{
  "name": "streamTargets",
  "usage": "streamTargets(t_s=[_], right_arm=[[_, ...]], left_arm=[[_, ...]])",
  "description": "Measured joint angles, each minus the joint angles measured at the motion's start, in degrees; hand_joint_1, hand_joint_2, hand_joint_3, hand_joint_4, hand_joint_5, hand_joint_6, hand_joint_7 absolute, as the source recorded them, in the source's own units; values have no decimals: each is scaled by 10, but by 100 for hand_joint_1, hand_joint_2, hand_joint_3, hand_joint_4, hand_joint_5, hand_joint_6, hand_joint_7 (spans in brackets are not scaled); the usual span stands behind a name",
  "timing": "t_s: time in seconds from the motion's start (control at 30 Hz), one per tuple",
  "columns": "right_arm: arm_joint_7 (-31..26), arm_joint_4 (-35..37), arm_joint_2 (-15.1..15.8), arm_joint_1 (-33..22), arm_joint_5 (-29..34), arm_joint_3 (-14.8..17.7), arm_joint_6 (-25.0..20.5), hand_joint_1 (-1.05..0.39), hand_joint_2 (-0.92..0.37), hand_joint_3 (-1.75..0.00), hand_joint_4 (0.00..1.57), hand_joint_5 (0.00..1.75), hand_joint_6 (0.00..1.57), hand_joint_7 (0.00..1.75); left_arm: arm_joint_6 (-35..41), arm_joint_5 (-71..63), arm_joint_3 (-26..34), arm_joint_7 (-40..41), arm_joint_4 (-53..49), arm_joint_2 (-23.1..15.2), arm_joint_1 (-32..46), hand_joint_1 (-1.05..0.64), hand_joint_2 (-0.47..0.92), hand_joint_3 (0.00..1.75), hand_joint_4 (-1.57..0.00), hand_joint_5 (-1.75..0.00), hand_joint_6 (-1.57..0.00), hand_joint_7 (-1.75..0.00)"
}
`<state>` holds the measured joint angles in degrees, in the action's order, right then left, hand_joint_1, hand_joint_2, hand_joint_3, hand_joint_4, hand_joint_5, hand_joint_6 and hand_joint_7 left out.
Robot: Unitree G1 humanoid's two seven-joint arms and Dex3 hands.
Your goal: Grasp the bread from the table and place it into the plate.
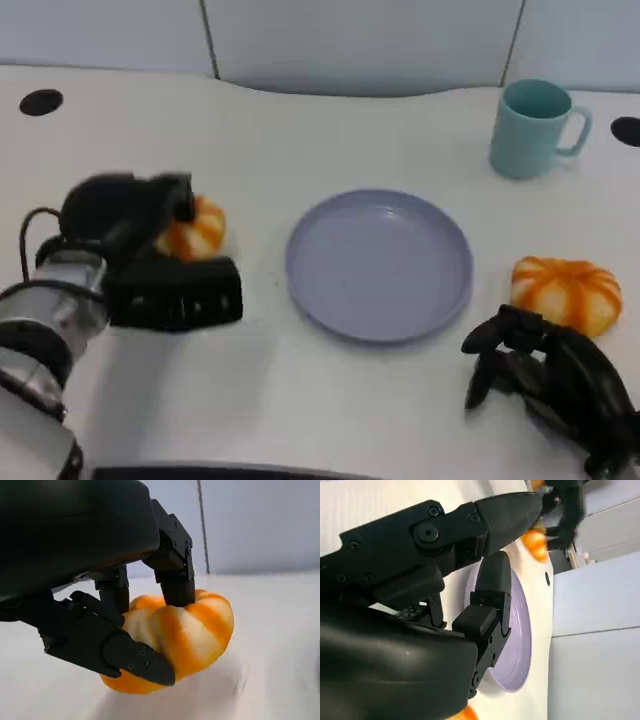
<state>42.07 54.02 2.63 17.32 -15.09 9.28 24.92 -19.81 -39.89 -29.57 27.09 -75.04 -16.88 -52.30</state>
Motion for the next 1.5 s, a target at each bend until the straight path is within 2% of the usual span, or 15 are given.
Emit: streamTargets(t_s=[0.33, 0.57, 0.77, 0.93, 1.27, 1.3, 1.33, 1.37, 1.4, 1.5], right_arm=[[-9, 3, 0, 5, 3, -5, -2, -56, -92, -11, 62, 160, 73, 106], [-9, 12, 0, 12, 3, -4, -2, -59, -92, -9, 63, 161, 74, 106], [-9, 13, 0, 13, 3, -4, -2, -58, -92, -9, 63, 162, 74, 106], [-8, 13, 1, 13, 3, -4, -4, -59, -92, -9, 62, 163, 74, 107], [0, 22, 1, 19, 1, -1, -1, -59, -92, -9, 61, 161, 74, 104], [0, 21, 1, 18, 1, -2, -1, -59, -92, -9, 61, 161, 74, 104], [-1, 19, 1, 18, 0, -2, -3, -59, -92, -9, 62, 161, 74, 104], [0, 17, 1, 18, -1, -2, -6, -60, -92, -9, 62, 161, 75, 104], [2, 16, 0, 18, -2, -1, -8, -60, -92, -9, 63, 162, 75, 104], [8, 15, -1, 18, -5, -1, -7, -60, -92, -10, 64, 163, 75, 105]], left_arm=[[-53, 13, 23, 25, 10, 3, -15, -11, 90, 6, -82, -175, -59, -175], [-66, 15, 29, 26, 14, 6, -19, -15, 87, 5, -88, -175, -66, -175], [-77, 12, 29, 36, 18, 9, -19, -15, 91, 8, -90, -175, -67, -175], [-84, 4, 19, 40, 25, 28, -31, -17, 92, 10, -87, -175, -66, -175], [-106, -14, -5, 38, 29, 67, -48, -26, 90, 17, -95, -175, -72, -175], [-107, -14, -7, 29, 28, 74, -52, -26, 82, 34, -96, -175, -74, -175], [-110, -14, -10, 21, 28, 82, -56, -25, 64, 72, -98, -175, -75, -175], [-113, -14, -13, 16, 28, 89, -58, -24, 56, 88, -99, -175, -77, -175], [-114, -15, -17, 11, 28, 97, -60, -24, 50, 101, -99, -175, -78, -175], [-114, -28, -32, 11, 28, 118, -61, -23, 44, 109, -100, -175, -78, -175]])
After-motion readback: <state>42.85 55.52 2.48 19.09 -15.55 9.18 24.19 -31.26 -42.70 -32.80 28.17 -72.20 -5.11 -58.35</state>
